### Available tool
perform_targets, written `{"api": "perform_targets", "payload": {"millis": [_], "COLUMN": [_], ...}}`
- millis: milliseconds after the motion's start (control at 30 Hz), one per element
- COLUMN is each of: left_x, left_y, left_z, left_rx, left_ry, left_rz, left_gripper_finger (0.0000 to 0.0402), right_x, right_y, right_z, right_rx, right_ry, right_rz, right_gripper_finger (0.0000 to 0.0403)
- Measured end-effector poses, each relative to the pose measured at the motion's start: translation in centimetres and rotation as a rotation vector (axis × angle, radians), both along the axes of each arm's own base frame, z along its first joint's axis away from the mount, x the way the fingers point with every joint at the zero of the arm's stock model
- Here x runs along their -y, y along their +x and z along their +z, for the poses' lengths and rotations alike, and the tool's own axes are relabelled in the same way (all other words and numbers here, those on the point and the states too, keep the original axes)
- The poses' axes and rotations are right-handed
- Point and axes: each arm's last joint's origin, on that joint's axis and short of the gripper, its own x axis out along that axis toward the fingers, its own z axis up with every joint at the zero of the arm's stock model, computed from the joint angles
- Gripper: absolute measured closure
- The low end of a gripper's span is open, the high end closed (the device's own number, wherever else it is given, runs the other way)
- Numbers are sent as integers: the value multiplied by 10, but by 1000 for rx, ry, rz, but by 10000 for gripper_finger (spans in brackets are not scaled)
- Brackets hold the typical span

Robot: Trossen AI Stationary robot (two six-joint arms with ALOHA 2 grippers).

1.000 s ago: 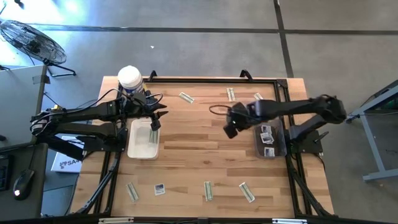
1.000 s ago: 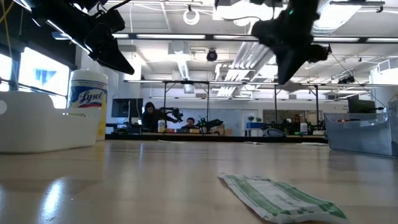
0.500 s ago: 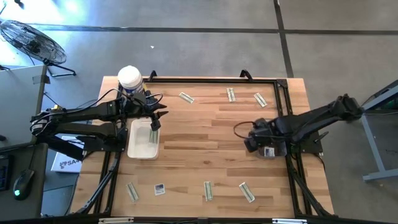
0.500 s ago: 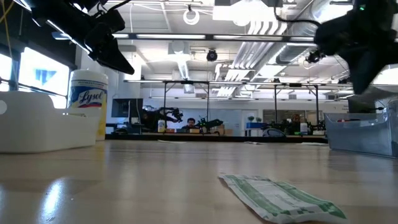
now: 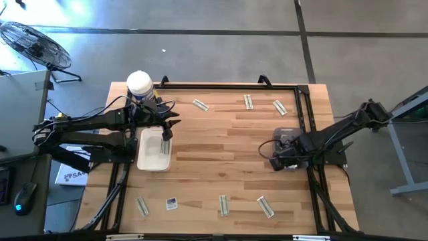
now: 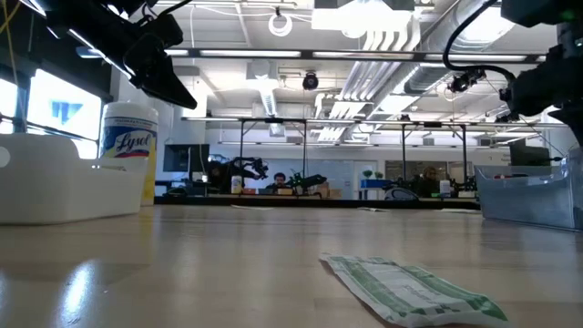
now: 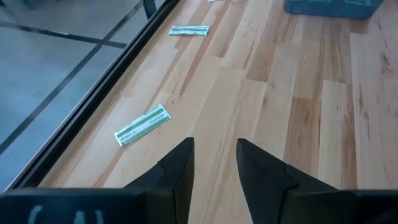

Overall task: Pick & Place First Aid Supplies
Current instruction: Put the blue alcohol pad into the black bin

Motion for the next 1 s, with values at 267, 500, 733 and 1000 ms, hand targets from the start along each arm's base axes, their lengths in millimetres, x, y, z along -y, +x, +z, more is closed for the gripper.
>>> {"api": "perform_targets", "payload": {"millis": [267,500,733,1000], "left_x": [0,0,0,0], "left_y": [0,0,0,-1], "left_z": [0,0,0,-2], "left_rx": [0,0,-1,-20], "left_ry": [1,0,0,-10], "left_rz": [-1,0,-1,1], "left_gripper_finger": [284,284,284,284], "right_x": [0,1,0,2], "right_y": [0,1,0,-1], "right_z": [-1,-1,-16,-30], "right_rx": [8,15,-74,-41], "right_ry": [-9,-27,-22,-34], "right_rz": [-20,-78,-126,-135], "right_gripper_finger": [403,403,403,403]}}
